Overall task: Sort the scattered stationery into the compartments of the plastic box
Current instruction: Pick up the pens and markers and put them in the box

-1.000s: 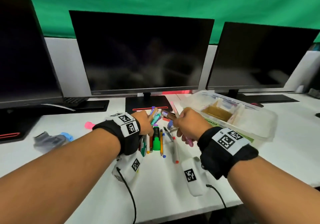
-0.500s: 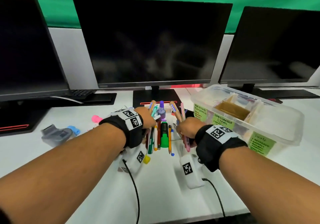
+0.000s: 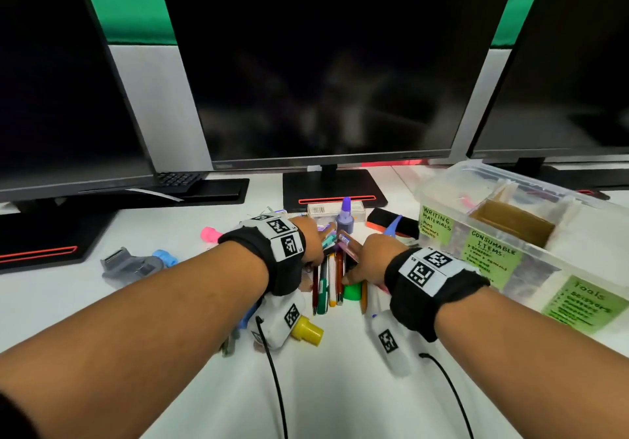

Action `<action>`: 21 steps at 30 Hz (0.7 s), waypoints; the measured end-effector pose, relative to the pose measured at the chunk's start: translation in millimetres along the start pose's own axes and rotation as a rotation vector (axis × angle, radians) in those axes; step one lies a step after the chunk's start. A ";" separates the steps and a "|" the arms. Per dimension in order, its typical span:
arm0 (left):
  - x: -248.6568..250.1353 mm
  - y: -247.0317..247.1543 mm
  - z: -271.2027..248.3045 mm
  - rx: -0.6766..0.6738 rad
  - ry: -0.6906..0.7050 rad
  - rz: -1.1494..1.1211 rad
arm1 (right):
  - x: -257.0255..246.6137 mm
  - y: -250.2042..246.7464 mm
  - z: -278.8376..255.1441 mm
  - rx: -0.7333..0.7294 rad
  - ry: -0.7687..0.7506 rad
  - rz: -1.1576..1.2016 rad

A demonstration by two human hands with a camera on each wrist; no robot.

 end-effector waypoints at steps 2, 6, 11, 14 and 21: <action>3.6 2.3 3.0 -0.006 0.020 0.045 | 1.5 0.0 2.7 -0.008 0.023 0.021; 6.4 2.7 2.4 -0.003 0.020 0.101 | -4.1 -0.1 8.8 0.025 0.011 -0.041; 1.8 4.4 -6.6 0.014 0.036 0.180 | -6.2 0.8 11.2 -0.001 0.042 -0.133; 0.5 0.0 -8.4 0.021 0.021 0.155 | -6.5 -2.4 11.3 -0.016 0.036 -0.199; -6.8 -7.6 0.2 0.052 0.040 0.098 | -11.1 -7.3 20.8 -0.018 0.036 -0.249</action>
Point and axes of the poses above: each hand's wrist, its own z-axis towards the middle knuckle, its own y-axis out of the palm, x = y × z, the point moved 1 cm from there along z, towards the middle knuckle, and after that the axes turned 3 degrees about -y, right-handed, at the moved point
